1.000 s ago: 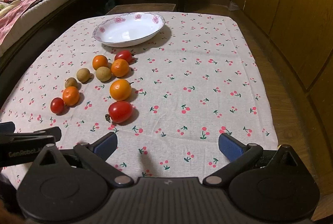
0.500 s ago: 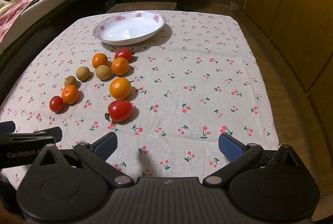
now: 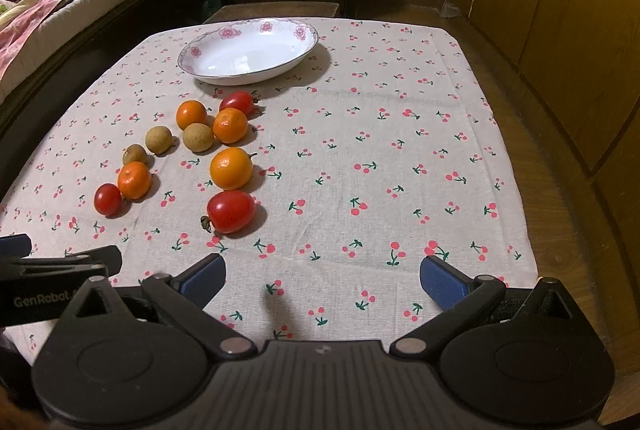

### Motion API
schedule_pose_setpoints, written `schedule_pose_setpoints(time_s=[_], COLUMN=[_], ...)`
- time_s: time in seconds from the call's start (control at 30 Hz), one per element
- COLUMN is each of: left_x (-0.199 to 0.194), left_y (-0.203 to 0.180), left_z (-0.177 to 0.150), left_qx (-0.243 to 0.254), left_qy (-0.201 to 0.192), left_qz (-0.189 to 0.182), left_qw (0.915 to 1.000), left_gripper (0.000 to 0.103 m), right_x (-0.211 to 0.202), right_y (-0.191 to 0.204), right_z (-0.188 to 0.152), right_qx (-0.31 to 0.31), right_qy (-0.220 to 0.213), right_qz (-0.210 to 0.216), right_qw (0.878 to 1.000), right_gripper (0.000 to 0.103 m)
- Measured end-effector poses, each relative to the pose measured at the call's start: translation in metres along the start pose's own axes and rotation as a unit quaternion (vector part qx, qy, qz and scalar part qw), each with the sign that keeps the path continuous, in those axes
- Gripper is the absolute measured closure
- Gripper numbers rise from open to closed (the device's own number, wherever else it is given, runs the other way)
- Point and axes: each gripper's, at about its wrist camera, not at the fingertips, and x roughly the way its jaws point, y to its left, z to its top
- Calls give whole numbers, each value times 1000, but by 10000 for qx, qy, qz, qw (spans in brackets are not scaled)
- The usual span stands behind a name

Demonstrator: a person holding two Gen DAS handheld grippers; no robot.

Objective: Organize fruits

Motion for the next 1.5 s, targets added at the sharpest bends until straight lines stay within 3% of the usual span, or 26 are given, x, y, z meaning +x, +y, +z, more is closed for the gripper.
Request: schedule_pose_setpoints(time_s=[1.5], left_x=[0], left_y=[-3], left_z=[-1], left_qx=[3], left_qy=[17], left_qz=[-24], left_qw=[10000], left_gripper=[0], right_x=[2], right_y=[1], right_z=[-1], right_qx=[-8], right_qy=[23], right_qz=[1], right_qw=[10000], right_gripper=[0])
